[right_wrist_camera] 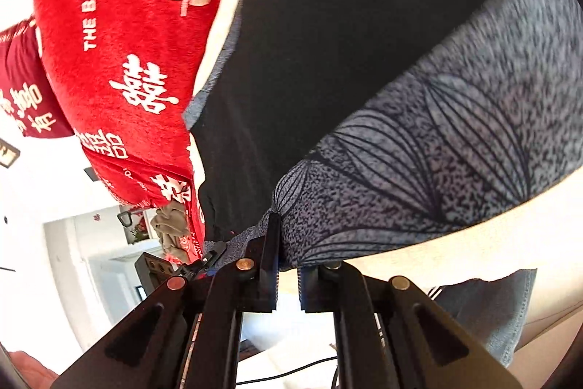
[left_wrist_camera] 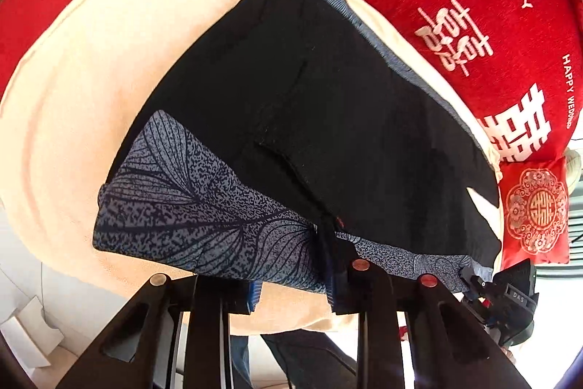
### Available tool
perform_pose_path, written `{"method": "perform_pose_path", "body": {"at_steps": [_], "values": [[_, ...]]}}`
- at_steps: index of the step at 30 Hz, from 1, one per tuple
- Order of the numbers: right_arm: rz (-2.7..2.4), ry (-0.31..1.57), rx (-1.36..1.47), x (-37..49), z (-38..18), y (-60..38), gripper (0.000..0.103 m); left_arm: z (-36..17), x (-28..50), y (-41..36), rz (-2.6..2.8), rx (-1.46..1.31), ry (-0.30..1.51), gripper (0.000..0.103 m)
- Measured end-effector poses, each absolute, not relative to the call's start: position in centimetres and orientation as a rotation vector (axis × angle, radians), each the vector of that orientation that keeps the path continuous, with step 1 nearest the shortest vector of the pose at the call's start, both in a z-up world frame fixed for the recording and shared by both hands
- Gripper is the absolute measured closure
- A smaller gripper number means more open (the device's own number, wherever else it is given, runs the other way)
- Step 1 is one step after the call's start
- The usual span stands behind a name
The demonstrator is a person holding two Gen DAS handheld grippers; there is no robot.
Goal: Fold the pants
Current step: 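Lift the cuff with both tools and carry it over toward the waistband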
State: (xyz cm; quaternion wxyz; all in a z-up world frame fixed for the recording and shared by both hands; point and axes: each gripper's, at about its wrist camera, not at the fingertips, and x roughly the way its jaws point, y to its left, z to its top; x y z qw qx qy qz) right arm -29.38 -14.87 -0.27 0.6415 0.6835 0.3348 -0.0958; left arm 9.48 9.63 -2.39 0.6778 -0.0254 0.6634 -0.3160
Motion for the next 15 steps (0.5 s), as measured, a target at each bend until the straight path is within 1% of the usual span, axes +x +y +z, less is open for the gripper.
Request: {"method": "perform_pose_path", "body": {"at_steps": [5,9,13,15], "values": [[-0.186,0.778,1.447,-26.7,4.0,-16.9,0.095,0.9,11.2,7.6,-0.739,-0.052,1.439,0.074],[-0.136,0.793,1.377,-23.9,6.5,-20.4,0.095,3.2,13.5,5.2,-0.747,-0.075,1.393,0.074],[-0.095,0.826,1.338,-19.9,7.1,-25.1,0.094,4.4,17.0,1.5,-0.760,-0.097,1.349,0.074],[-0.082,0.859,1.310,-17.1,7.0,-27.7,0.092,4.2,19.2,-1.3,-0.751,-0.076,1.324,0.074]]}}
